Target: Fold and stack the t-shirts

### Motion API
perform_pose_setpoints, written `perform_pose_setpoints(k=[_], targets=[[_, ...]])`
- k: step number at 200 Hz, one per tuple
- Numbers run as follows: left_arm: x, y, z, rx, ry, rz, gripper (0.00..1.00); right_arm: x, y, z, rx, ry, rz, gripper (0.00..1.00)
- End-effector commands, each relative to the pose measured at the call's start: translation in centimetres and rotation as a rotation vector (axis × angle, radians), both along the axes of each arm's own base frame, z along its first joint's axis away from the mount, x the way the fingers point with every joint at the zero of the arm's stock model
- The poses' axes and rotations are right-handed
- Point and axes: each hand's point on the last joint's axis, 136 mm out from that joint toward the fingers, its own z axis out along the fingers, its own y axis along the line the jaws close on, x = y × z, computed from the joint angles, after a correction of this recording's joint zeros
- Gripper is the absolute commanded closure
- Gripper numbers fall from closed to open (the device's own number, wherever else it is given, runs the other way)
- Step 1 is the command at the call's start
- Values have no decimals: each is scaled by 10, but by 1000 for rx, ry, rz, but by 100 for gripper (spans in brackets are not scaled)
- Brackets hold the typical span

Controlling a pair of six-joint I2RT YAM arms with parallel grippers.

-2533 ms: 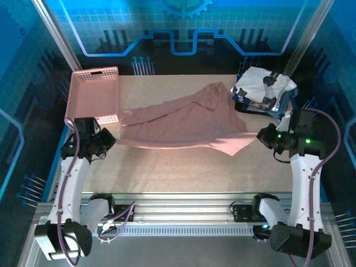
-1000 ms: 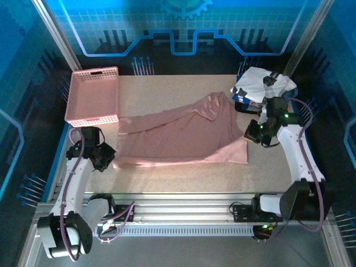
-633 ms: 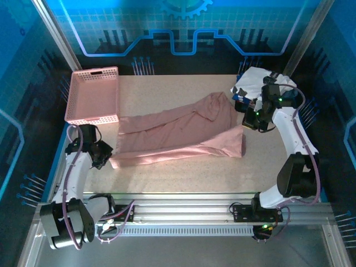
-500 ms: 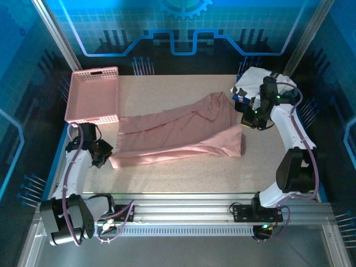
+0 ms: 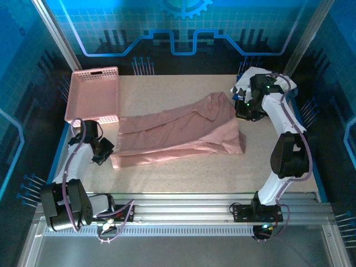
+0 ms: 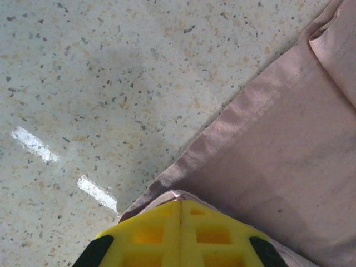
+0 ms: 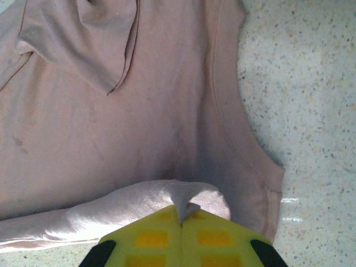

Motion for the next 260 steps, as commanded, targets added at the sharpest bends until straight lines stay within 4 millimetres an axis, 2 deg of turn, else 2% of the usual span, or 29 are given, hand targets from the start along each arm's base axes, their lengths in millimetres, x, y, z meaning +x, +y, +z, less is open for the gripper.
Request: perform_pose_setpoints(k=[1,56,69,79,88,99,104,117,128,142,159,179,193,218,260], targets=[[14,5,7,4,-35,-13,100,8,2,1,-55,-1,50,100],[33,3,-2,-27,-41,-50,98,33,10,-19,-97,38,101,98],[41,1,-1,-44,-64,-59,82,41,11,-24,-103,44,105,95],[48,0,5,-51,-87,-57,52,50,14,-24,-90,31,111,88],[53,1,13,-53,-107,-53,39,57,18,-20,-60,10,118,79],[58,0,28,-58,-137,-49,30,64,23,-8,-9,-20,115,55],[60,-1,37,-62,-153,-49,28,64,24,-3,6,-30,110,47],[60,-8,61,-75,-198,-62,23,57,23,13,15,-63,99,36],[56,-21,80,-102,-238,-87,20,39,21,23,26,-72,96,32],[43,-42,94,-122,-253,-132,19,10,17,30,48,-55,73,32],[19,-59,97,-138,-238,-150,19,-29,15,25,98,-24,40,32],[-4,-76,88,-174,-230,-156,19,-72,13,1,144,24,-4,32],[-15,-90,71,-202,-201,-179,21,-92,13,-22,170,71,-27,33],[-19,-104,42,-230,-141,-204,34,-105,12,-54,185,123,-68,37],[-16,-102,3,-210,-72,-182,62,-109,-4,-92,116,191,-144,45]])
